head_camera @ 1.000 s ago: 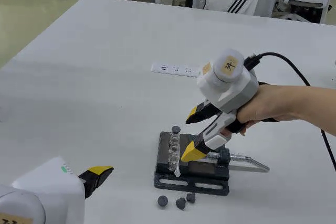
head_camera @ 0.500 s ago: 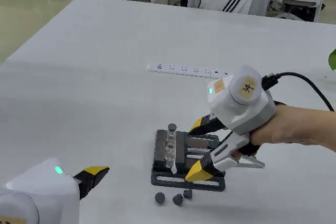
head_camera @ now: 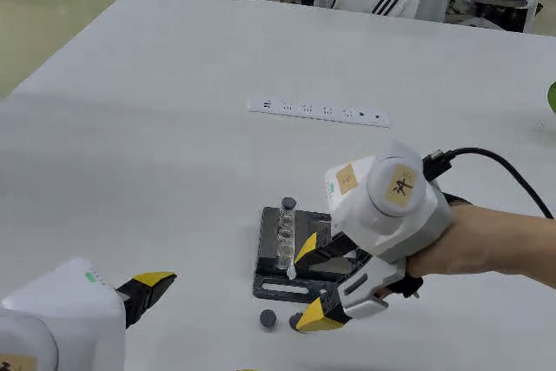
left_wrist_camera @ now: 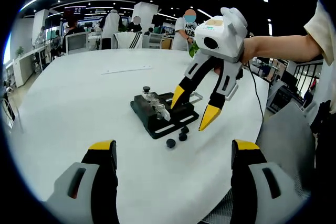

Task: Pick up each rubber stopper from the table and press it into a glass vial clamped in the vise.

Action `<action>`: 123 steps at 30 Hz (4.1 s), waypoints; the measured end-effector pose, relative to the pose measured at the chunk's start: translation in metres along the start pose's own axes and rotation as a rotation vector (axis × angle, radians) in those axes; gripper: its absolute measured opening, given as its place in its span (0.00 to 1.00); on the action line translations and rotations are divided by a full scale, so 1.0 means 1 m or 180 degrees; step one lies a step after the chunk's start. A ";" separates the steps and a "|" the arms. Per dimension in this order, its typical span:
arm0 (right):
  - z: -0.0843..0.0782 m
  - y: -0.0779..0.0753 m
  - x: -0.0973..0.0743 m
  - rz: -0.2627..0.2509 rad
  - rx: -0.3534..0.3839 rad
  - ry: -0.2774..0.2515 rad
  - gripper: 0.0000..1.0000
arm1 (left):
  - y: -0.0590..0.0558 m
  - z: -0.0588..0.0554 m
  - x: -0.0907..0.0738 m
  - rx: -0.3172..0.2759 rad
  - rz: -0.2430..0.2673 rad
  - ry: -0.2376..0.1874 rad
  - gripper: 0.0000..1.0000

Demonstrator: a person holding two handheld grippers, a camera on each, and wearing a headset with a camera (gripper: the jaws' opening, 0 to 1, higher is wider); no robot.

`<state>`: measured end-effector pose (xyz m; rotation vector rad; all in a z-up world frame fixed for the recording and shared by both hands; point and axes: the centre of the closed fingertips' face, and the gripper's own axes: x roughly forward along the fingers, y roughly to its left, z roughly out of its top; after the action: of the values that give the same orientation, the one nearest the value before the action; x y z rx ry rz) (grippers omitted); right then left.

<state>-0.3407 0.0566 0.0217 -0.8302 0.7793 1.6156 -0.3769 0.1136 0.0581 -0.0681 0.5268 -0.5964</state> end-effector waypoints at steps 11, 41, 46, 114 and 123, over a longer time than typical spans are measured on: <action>-0.006 0.000 0.020 0.0125 -0.0661 0.0388 0.27 | 0.005 -0.007 -0.004 -0.0036 0.0054 0.0038 0.89; -0.008 0.003 0.052 0.0435 -0.1275 0.0675 0.10 | 0.013 -0.024 -0.006 -0.0072 0.0118 0.0130 0.89; -0.006 0.003 0.053 0.0451 -0.1291 0.0689 0.08 | 0.015 -0.027 -0.007 -0.0089 0.0129 0.0129 0.89; 0.013 -0.025 0.015 0.0279 -0.0811 0.0463 0.07 | 0.017 -0.022 -0.002 -0.0076 0.0090 0.0118 0.89; 0.026 -0.054 -0.010 0.0047 -0.0700 0.0348 0.07 | 0.024 -0.016 -0.001 -0.0037 0.0088 0.0051 0.90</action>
<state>-0.2893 0.0824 0.0409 -1.0791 0.6926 1.7006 -0.3734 0.1353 0.0401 -0.0671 0.5460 -0.5673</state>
